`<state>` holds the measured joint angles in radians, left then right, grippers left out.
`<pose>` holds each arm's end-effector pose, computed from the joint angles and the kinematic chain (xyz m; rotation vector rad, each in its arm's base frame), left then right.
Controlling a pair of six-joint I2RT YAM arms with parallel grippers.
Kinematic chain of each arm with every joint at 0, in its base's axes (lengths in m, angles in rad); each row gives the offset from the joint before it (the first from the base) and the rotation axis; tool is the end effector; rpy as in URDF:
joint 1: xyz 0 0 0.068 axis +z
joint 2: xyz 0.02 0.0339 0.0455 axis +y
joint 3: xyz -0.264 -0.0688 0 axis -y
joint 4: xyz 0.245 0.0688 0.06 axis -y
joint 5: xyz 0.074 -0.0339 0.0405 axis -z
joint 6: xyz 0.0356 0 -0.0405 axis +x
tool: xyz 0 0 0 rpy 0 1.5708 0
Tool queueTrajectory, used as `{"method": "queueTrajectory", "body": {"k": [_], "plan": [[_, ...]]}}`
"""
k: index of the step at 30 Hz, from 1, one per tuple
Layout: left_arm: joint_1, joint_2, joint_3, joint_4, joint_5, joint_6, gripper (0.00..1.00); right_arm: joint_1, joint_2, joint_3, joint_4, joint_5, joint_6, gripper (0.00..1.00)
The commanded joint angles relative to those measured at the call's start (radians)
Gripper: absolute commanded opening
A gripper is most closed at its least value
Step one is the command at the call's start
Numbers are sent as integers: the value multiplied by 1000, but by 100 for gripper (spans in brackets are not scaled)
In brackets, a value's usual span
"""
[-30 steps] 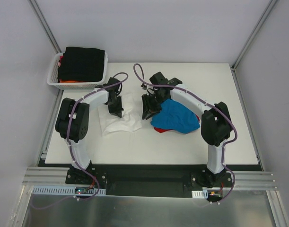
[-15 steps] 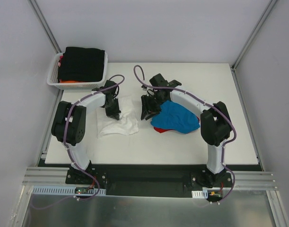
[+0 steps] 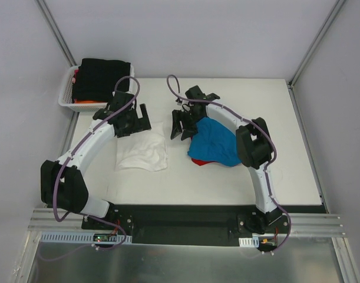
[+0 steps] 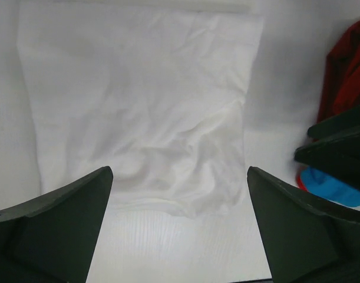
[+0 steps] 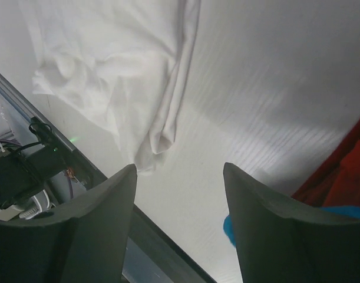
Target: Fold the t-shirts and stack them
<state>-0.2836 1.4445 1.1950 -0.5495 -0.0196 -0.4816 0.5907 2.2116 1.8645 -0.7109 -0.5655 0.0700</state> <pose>0.3030 -0.0876 0.2945 -0.2464 2.3841 -0.3417 0.3878 0.2830 0.2075 -0.8870 2.5366 0.9642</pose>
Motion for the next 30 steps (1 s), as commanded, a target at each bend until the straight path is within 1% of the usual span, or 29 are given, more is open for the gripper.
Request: {"method": "queueTrajectory", "body": {"k": [1,4,6,10,11,13,14,17,21,26,30], "plan": [[82,2,-176,-25,-39,-20,97,-12,66,68,7,-74,-9,66],[176,-12,-280,66,10,-2,91,-19,92,62,53,-94,5,66],[227,-3,-301,98,18,8,90,-29,111,62,85,-111,34,66],[264,34,-310,177,98,53,90,-46,131,59,158,-148,102,69],[271,54,-307,209,113,58,91,-45,132,56,195,-157,115,69],[277,80,-295,233,145,78,91,-48,141,59,221,-171,148,69],[297,111,-290,250,182,83,90,-48,145,62,228,-171,152,69],[302,168,-261,266,211,101,90,-48,148,52,260,-178,191,69],[302,197,-238,266,202,127,90,-45,132,27,269,-186,192,69],[307,182,-239,260,159,175,91,-45,103,-16,263,-194,171,67],[311,139,-230,234,175,196,92,-42,77,-53,254,-194,159,67]]}}
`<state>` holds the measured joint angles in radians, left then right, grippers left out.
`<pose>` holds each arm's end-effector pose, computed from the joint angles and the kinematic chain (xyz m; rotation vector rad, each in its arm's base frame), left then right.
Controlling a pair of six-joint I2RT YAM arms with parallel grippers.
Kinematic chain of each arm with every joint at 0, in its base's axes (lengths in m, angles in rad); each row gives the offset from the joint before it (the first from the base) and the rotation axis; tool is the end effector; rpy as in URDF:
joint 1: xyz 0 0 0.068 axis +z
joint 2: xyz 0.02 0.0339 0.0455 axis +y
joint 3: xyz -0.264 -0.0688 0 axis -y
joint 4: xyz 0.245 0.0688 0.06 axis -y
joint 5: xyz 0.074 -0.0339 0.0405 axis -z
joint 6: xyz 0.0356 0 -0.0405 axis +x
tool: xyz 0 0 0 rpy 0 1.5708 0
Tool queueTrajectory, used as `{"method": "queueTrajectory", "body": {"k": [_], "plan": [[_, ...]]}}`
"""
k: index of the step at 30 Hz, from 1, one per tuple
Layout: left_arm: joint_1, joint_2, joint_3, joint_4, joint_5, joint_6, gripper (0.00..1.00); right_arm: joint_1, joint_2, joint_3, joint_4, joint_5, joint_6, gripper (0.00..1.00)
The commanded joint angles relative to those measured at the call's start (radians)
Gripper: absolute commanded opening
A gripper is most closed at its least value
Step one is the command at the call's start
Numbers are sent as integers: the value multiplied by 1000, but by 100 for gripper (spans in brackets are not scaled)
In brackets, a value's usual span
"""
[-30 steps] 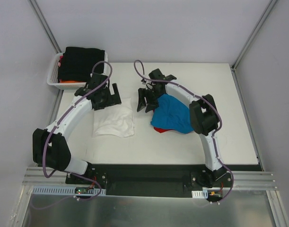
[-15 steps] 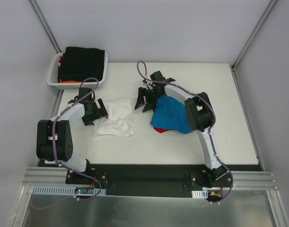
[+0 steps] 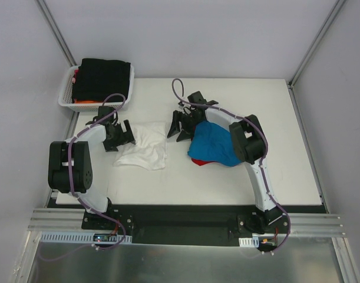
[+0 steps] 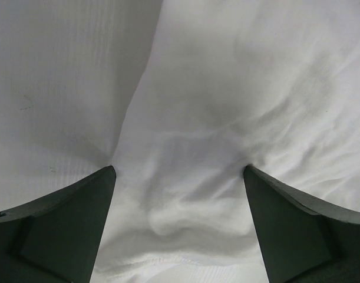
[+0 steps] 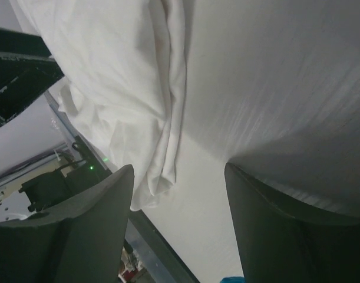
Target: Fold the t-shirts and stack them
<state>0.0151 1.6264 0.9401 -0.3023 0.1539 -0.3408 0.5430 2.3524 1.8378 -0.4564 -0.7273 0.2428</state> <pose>0.3223 -0.0006 0.1771 -0.3970 2.5432 -0.3208 0.4206 0.2815 0.1495 -0.6918 2.5267 1.2227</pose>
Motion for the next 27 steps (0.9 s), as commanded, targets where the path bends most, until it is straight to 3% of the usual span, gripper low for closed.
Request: {"method": "queueTrajectory", "body": {"k": [1,12,18,23,27], "plan": [[11,-69,26,-30,19,52,92,8,-68,-32,-4,-29,-17,66],[13,-200,72,-123,-11,60,95,38,-47,23,-21,-31,-7,64],[71,-111,32,-81,35,77,92,54,-80,-1,-34,-18,-13,63],[98,-57,55,-81,-51,74,92,58,-148,-69,-36,0,-25,63],[126,-27,57,-74,-13,46,92,66,-177,-98,-39,12,-31,63]]}}
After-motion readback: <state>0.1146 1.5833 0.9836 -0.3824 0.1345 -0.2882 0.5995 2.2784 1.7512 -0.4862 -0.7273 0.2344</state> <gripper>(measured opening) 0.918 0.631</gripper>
